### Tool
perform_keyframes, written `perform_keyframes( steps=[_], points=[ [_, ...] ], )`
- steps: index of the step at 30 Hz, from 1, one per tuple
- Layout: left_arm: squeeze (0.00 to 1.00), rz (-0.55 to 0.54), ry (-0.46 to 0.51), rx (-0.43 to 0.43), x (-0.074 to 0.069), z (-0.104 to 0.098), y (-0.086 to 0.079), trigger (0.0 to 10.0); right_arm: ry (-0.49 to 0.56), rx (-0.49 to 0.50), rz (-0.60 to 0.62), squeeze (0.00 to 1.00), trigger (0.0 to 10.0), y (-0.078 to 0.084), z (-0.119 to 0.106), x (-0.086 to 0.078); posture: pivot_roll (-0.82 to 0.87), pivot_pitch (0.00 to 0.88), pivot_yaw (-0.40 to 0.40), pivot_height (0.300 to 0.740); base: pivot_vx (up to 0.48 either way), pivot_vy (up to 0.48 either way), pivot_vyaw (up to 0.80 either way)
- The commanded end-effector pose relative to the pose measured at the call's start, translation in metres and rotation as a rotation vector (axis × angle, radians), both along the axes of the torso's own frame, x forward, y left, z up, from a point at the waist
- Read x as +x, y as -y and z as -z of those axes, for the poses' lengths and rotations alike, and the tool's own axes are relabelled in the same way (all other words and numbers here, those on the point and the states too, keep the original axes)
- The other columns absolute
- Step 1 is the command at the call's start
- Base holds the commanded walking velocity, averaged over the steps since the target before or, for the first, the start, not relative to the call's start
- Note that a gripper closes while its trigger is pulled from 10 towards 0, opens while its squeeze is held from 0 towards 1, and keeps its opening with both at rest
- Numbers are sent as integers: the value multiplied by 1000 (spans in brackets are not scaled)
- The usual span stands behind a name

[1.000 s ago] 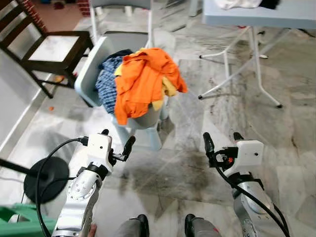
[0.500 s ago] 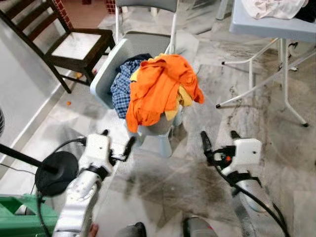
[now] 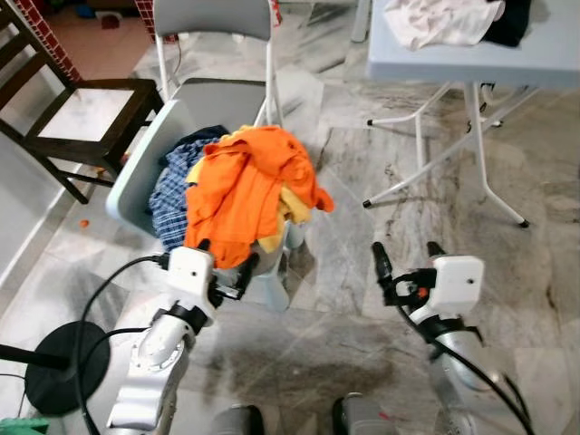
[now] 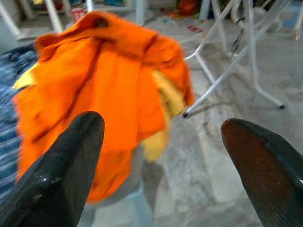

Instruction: Hang hanger

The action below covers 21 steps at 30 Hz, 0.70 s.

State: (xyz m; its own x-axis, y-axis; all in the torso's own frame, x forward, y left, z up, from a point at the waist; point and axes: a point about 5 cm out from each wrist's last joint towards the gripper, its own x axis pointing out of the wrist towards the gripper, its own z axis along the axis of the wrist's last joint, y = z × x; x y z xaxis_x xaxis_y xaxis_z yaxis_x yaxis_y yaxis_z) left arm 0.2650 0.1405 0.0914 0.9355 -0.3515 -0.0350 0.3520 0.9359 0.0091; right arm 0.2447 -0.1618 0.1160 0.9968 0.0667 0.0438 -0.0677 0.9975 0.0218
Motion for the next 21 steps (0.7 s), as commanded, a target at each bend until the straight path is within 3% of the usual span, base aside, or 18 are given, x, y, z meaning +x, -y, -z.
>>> perform_keyframes(
  steps=[1,7,14,21],
  points=[
    [0,-22,0,19,-2,-1,-11,10000,5,21,-27,0,10000,-8,-1,-2,-74,234,63,740,300,0,0],
    [0,-34,1,20,-2,-1,-12,10000,15,-1,-46,0,10000,-10,-1,-2,-70,235,63,740,298,41,0],
    [0,-39,2,25,-3,-3,-14,10000,15,10,-55,0,10000,-13,-1,-2,-62,238,66,740,274,283,762],
    [0,-34,-4,27,-4,-2,-13,10000,10,13,-57,0,10000,-13,1,-4,-66,241,68,740,271,291,0]
  ],
)
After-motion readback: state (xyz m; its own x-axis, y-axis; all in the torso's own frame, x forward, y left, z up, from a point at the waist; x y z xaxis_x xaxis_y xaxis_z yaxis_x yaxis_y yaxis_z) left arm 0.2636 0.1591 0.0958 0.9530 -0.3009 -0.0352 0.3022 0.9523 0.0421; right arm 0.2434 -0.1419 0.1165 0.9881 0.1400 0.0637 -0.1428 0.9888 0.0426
